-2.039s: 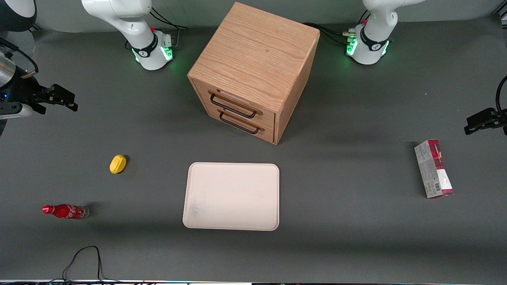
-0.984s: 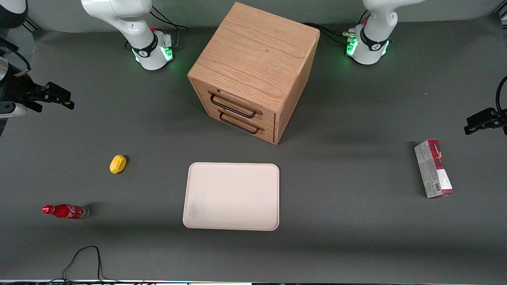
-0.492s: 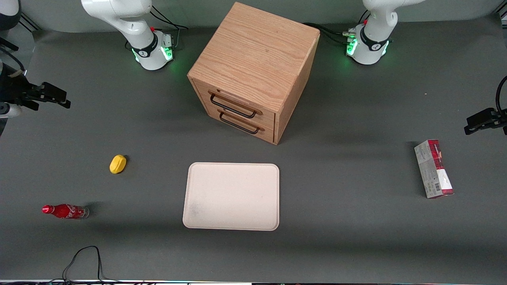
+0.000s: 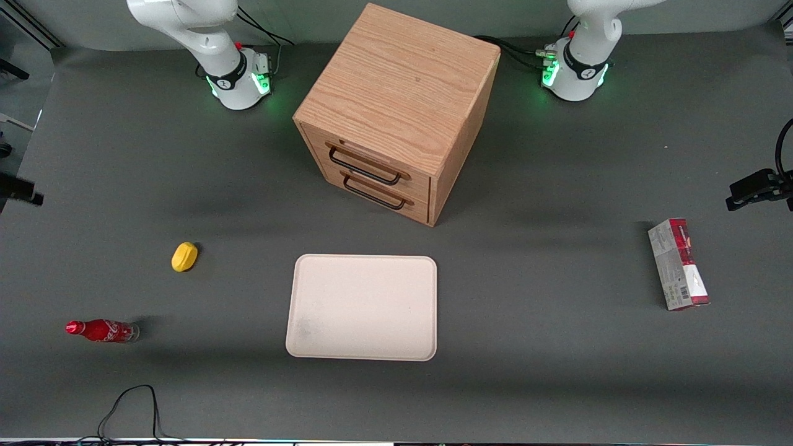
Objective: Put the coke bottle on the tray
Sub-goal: 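Move the open right gripper toward the red Coca-Cola bottle, then lower the right gripper over the bottle's cap end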
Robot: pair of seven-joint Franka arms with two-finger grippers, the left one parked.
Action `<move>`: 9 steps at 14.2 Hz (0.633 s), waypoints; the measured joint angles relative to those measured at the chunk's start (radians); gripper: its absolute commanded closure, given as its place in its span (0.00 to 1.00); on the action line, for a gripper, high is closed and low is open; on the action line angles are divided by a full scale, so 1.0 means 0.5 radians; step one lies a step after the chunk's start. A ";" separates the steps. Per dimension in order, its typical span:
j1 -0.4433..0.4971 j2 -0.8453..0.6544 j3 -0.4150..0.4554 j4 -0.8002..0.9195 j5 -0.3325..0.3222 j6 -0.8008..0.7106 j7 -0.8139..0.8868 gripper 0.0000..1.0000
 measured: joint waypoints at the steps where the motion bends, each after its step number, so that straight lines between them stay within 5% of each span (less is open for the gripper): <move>1: -0.022 0.171 -0.004 0.133 0.017 0.041 -0.027 0.00; 5: -0.083 0.615 -0.005 0.401 0.472 0.283 -0.038 0.00; 9: -0.121 0.748 -0.005 0.426 0.551 0.468 -0.063 0.00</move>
